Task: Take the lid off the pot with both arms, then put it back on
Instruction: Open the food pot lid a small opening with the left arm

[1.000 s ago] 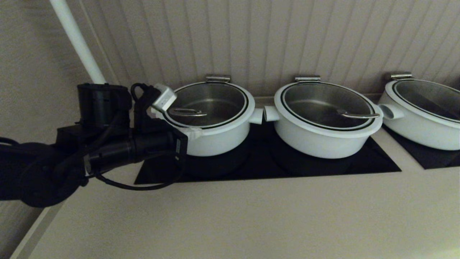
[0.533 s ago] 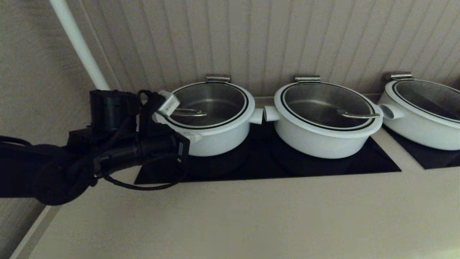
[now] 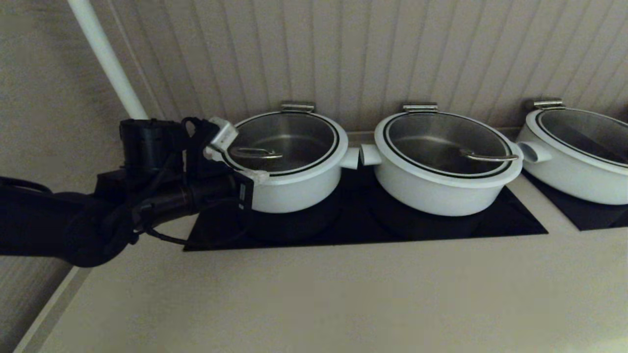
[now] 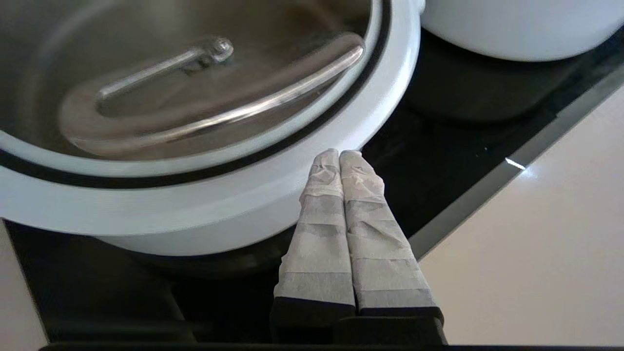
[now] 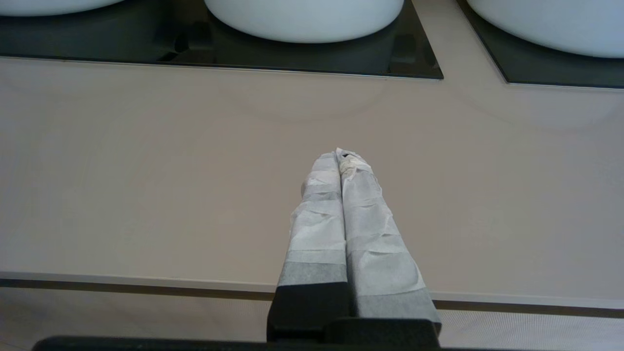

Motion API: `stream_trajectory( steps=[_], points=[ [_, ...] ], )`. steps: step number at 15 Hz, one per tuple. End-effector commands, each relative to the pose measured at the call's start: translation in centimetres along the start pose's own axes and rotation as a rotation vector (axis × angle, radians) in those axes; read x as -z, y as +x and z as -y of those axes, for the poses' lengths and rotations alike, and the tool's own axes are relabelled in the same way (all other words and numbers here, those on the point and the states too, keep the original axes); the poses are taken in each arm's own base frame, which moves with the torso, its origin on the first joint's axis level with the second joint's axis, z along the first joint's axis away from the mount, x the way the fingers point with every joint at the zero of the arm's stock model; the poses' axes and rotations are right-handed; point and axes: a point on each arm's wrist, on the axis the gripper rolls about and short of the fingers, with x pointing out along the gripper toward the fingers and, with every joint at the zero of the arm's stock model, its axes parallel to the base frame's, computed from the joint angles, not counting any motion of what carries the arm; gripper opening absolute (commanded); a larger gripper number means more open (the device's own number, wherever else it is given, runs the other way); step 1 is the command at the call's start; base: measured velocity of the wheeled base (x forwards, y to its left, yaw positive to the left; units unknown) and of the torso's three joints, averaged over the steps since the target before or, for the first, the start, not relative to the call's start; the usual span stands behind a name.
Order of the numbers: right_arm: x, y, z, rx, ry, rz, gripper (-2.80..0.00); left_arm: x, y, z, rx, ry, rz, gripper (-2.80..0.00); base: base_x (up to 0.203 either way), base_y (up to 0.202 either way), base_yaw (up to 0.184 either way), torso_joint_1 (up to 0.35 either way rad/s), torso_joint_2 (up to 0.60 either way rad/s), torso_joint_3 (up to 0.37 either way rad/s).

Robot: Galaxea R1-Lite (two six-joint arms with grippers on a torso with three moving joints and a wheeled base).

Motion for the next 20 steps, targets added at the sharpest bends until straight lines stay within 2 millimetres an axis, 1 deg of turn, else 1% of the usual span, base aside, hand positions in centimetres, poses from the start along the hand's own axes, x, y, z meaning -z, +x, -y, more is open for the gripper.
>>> stream_trajectory(
  steps=[1, 6, 15, 20],
  points=[
    [0.0, 0.0, 0.0, 0.000, -0.001, 0.000, -2.80, -0.1, 0.3, -0.3, -0.006, 0.001, 0.007, -2.80, 0.000, 0.000, 0.000, 0.000, 0.00, 0.000],
    [0.0, 0.0, 0.0, 0.000, -0.001, 0.000, -2.80, 0.0, 0.5, -0.8, -0.037, -0.002, 0.001, -2.80, 0.000, 0.000, 0.000, 0.000, 0.00, 0.000],
    [0.0, 0.0, 0.0, 0.000, -0.001, 0.000, -2.80, -1.1, 1.1, -1.1, -0.071, 0.001, 0.037, -2.80, 0.000, 0.000, 0.000, 0.000, 0.00, 0.000],
    [0.0, 0.0, 0.0, 0.000, -0.001, 0.000, -2.80, -1.6, 2.1, -1.5, -0.072, 0.005, 0.053, -2.80, 0.000, 0.000, 0.000, 0.000, 0.00, 0.000]
  ],
)
